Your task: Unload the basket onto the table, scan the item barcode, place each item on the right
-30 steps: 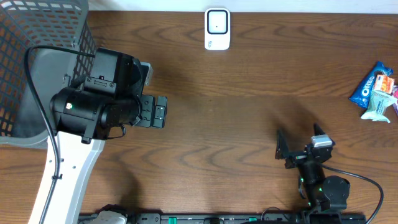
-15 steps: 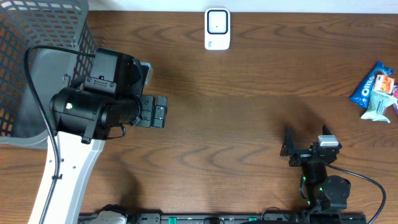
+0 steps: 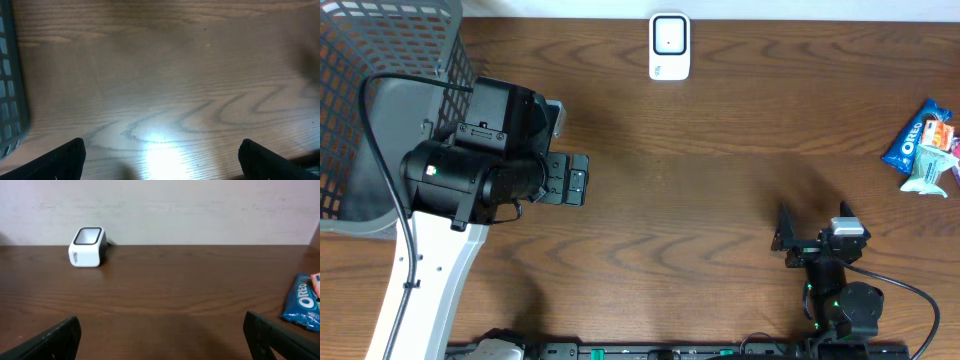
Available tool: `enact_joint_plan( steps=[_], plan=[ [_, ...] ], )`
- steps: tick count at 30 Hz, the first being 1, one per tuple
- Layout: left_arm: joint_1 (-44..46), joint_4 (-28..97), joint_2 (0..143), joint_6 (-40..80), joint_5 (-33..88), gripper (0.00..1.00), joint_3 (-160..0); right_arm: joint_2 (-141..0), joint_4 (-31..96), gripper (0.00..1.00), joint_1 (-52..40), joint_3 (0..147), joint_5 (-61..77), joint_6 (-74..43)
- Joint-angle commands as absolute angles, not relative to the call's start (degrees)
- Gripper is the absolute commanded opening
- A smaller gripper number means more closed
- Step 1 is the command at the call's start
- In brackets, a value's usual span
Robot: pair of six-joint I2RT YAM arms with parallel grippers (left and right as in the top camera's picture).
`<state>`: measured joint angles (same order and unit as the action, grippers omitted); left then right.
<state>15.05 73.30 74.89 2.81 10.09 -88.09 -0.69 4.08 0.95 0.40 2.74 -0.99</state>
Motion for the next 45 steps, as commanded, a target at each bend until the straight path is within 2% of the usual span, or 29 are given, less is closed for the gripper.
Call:
enact_joint_plan(
  steps=[1,39,45],
  plan=[
    [14.74,73.49,75.02,2.87,9.37,0.98,-88.62,-0.30,4.49,0.99,1.02,0.32,2.26,-0.38],
    [14.74,73.52,75.00,2.22,9.39,0.98,-88.62,-0.32,4.23,0.99,1.04,0.32,2.90,-0.36],
    [14.74,73.34,70.65,2.20,9.56,0.98,-83.42,-0.32,4.23,0.99,1.04,0.32,2.92,-0.36]
  ],
)
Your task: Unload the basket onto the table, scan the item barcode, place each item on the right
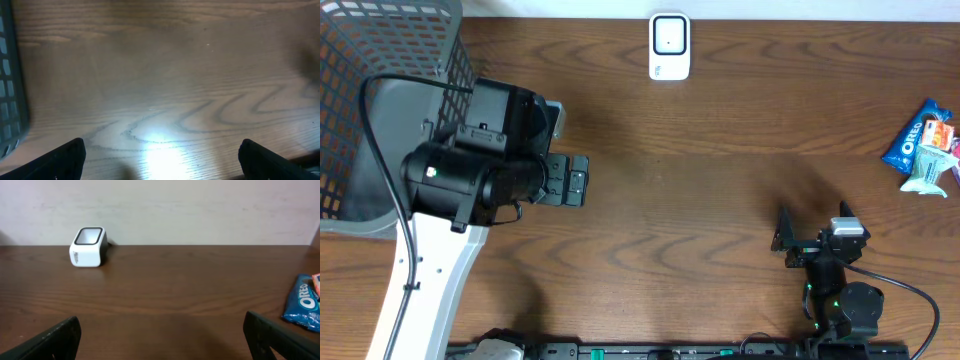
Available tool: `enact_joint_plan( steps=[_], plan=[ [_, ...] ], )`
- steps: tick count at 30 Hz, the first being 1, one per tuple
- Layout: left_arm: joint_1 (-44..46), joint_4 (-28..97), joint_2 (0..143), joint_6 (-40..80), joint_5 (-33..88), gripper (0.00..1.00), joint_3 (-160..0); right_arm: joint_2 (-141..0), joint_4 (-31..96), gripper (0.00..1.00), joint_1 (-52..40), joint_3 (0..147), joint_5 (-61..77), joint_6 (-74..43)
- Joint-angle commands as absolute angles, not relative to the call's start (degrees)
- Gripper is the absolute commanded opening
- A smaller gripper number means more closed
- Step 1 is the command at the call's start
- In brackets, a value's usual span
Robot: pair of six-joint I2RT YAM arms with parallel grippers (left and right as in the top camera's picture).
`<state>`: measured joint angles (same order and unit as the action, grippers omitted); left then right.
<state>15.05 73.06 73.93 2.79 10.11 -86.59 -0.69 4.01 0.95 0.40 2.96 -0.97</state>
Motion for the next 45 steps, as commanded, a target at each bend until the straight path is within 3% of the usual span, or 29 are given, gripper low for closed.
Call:
enact_joint_plan(
  steps=[1,15,21,36,45],
  plan=[
    [14.74,72.82,69.10,2.07,9.56,0.98,-81.67,-0.32,4.23,0.99,1.04,0.32,2.90,-0.36],
    [11.03,44.95,32.10,-8.80,9.82,0.98,-47.00,-0.32,4.23,0.99,1.04,0.32,2.92,-0.36],
    [7.40,42.65,16.05,-8.80,9.78,0.98,-37.50,-0.32,4.23,0.99,1.04,0.32,2.90,-0.36],
    [-2.39,20.45,0.93,-10.46,9.82,0.98,-21.50,-0.32,4.23,0.99,1.04,0.32,2.90,-0.36],
    [-5.04,4.95,0.08,-8.97,10.00,0.98,-12.86,-0.32,4.21,0.99,1.04,0.32,2.90,-0.36]
  ],
)
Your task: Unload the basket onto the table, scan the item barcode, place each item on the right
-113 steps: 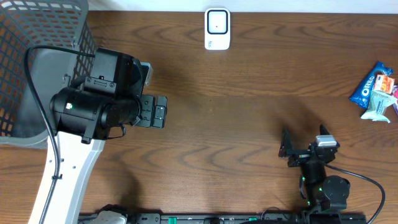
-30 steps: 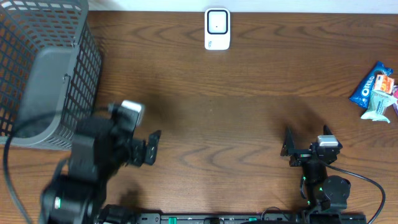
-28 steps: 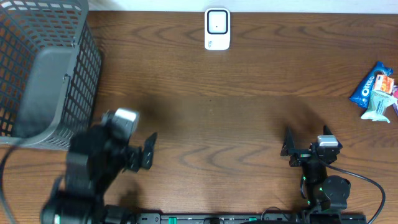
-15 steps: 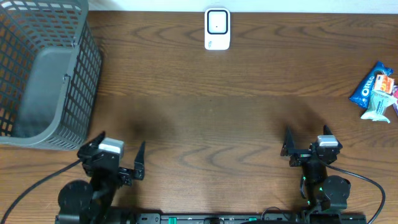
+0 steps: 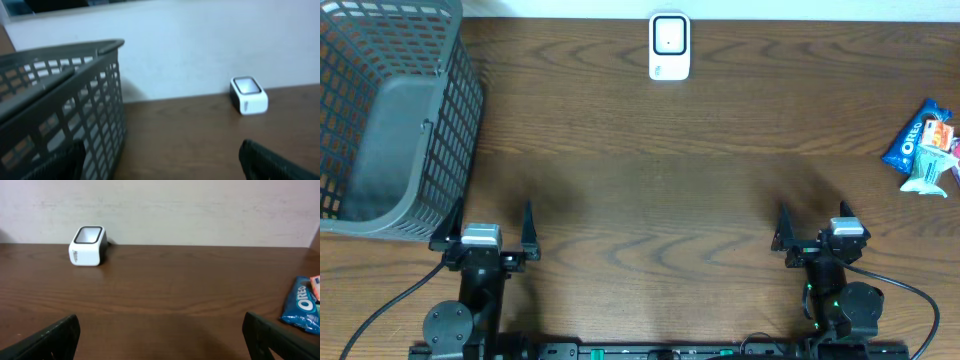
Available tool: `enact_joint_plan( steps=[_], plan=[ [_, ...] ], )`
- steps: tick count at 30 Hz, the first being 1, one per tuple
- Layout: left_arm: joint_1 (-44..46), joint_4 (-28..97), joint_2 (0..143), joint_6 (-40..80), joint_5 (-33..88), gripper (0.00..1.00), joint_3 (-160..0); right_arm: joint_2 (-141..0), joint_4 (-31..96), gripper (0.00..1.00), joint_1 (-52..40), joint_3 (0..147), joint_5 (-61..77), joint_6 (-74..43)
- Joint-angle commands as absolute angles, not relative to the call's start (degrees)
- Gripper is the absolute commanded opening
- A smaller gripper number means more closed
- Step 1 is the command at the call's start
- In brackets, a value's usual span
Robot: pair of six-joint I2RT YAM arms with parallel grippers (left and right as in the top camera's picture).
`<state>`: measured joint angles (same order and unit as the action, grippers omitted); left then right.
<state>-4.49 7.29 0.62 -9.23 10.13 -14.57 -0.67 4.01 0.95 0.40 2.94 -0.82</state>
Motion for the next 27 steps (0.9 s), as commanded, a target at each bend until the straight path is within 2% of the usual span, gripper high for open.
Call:
enact_joint_plan(
  steps=[1,13,19,23,27],
  plan=[
    [-5.21,3.31,0.08,-8.97,10.00,0.98,-11.97,-0.32,4.23,0.99,1.04,0.32,2.90,-0.36],
    [-7.75,-12.84,0.08,-8.95,9.96,0.98,-0.14,-0.34,4.21,0.99,1.04,0.32,2.92,-0.36],
    [-8.69,-10.85,0.08,-8.97,9.32,0.98,-0.21,-0.38,4.21,0.99,1.04,0.32,2.92,-0.36],
    [-8.99,-4.38,0.08,-8.34,8.86,0.98,-0.21,-0.38,4.21,0.99,1.04,0.32,2.90,-0.36],
    [-8.99,3.77,0.08,0.97,6.13,0.98,-0.21,-0.38,4.21,0.99,1.04,0.32,2.92,-0.36]
  ],
)
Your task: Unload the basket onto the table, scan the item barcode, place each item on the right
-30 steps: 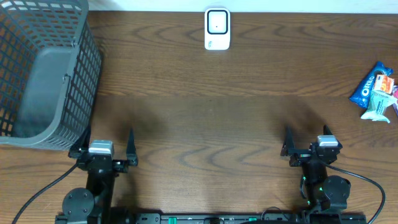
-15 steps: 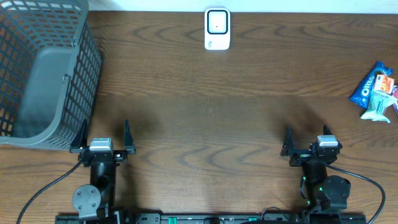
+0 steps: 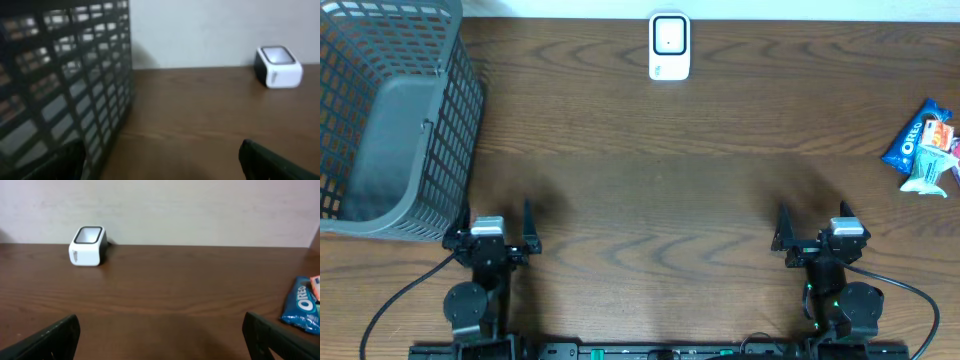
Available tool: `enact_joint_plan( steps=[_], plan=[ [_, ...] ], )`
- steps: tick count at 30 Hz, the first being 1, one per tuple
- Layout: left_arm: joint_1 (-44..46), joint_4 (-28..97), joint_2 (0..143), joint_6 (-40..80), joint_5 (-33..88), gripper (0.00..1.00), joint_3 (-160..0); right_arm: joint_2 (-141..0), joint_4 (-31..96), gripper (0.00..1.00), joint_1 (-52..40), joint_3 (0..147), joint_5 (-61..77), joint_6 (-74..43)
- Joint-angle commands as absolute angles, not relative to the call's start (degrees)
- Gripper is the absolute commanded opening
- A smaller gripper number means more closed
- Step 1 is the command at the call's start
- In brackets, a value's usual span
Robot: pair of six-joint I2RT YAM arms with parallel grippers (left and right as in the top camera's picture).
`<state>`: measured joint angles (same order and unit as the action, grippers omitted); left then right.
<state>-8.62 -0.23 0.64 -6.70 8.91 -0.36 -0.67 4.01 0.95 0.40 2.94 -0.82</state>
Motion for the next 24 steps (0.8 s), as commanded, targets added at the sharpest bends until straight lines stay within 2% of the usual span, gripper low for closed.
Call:
enact_joint_plan(
  steps=[1,5,13,24],
  plan=[
    [-8.97,3.86,0.10,3.22,5.32,0.98,-0.21,-0.38,4.21,0.99,1.04,0.32,2.90,-0.36],
    [-8.97,3.79,0.10,8.36,4.84,0.98,-0.21,-0.38,4.21,0.99,1.04,0.32,2.90,-0.36],
    [-8.84,3.84,0.10,8.45,4.95,0.98,-0.21,-0.38,4.21,0.99,1.04,0.32,2.92,-0.36],
    [-5.32,3.84,0.10,-0.32,5.76,0.98,-0.23,-0.38,4.21,0.99,1.04,0.32,2.90,-0.36]
  ],
)
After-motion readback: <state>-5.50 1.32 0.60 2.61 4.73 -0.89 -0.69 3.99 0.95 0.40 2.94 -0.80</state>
